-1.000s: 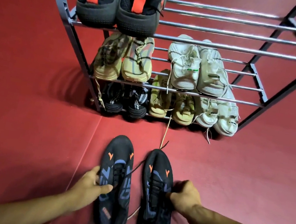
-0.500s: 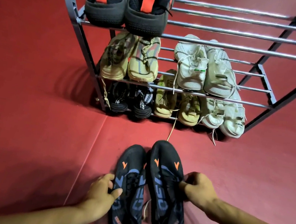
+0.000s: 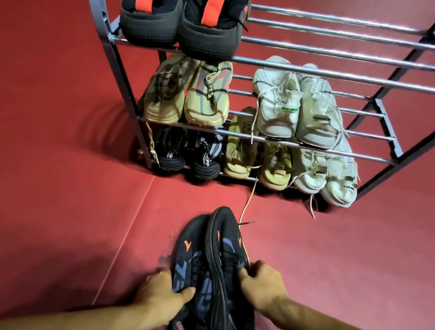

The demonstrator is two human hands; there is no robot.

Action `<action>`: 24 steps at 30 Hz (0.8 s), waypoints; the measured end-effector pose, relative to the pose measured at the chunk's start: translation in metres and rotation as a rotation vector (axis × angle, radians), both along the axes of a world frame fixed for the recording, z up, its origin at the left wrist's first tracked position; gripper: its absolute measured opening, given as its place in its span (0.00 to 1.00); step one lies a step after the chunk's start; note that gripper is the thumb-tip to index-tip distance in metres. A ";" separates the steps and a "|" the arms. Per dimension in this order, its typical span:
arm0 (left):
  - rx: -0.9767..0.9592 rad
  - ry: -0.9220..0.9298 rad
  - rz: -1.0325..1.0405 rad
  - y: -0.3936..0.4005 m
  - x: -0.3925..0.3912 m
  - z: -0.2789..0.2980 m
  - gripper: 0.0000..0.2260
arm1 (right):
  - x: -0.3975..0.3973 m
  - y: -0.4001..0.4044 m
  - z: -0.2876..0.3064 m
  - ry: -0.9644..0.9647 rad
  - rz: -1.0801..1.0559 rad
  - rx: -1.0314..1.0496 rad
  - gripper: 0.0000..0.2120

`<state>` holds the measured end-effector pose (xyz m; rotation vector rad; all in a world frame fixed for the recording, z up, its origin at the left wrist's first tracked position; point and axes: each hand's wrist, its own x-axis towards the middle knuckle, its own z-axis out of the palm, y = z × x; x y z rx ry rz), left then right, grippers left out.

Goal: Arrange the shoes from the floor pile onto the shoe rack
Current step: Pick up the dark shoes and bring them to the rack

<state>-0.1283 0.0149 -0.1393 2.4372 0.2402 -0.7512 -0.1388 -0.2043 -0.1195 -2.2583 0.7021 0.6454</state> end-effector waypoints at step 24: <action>-0.610 -0.546 -0.096 -0.023 0.049 0.229 0.11 | -0.003 -0.070 0.273 -0.747 0.440 -0.001 0.15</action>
